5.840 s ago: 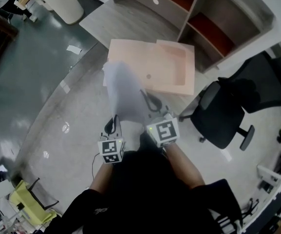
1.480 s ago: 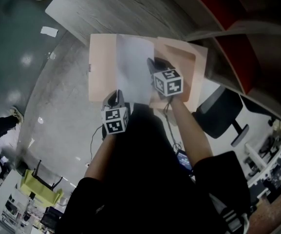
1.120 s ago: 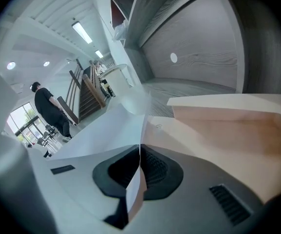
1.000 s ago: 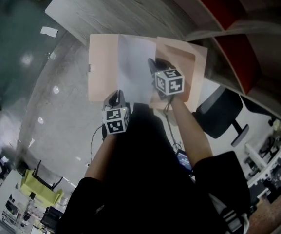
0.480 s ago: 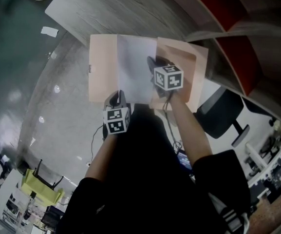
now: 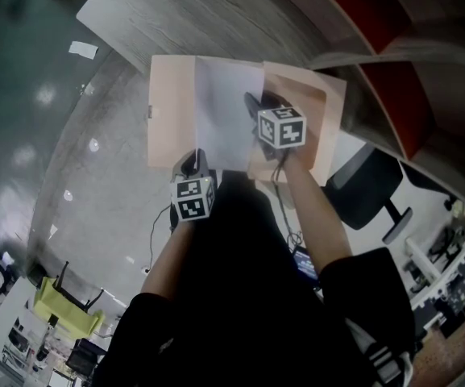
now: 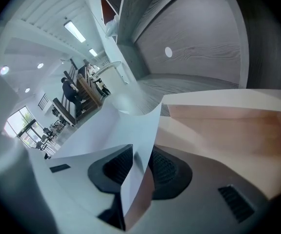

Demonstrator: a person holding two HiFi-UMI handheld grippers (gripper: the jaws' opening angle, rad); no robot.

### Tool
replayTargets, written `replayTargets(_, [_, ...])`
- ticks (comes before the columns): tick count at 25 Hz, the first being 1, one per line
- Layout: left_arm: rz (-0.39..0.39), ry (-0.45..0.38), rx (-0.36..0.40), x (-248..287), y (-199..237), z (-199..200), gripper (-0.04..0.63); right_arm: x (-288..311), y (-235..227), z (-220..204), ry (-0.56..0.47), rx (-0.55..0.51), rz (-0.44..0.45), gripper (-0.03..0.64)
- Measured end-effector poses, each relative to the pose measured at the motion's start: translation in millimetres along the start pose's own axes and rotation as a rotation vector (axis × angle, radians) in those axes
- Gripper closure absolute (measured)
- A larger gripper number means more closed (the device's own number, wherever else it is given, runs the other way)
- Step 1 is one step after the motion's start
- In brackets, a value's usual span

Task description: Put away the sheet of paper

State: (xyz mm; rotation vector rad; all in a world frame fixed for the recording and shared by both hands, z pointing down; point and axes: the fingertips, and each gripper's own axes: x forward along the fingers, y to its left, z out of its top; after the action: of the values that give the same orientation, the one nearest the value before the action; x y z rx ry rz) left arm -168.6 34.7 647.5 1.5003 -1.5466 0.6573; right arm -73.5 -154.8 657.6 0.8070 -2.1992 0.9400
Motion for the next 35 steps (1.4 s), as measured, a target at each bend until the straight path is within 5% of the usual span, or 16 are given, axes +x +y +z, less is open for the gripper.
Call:
replayTargets(14, [-0.008, -0.006, -0.102, -1.1, -1.0, -1.6, 0.549, 14.3, 7.0, 6.8, 0.012, -0.025, -0.031, 0.515])
replayTargets(35, [-0.017, -0.008, -0.124, -3.3, -5.9, -6.4, 0.549, -15.9, -22.7, 4.3, 0.002, -0.01, -0.105, 0.431])
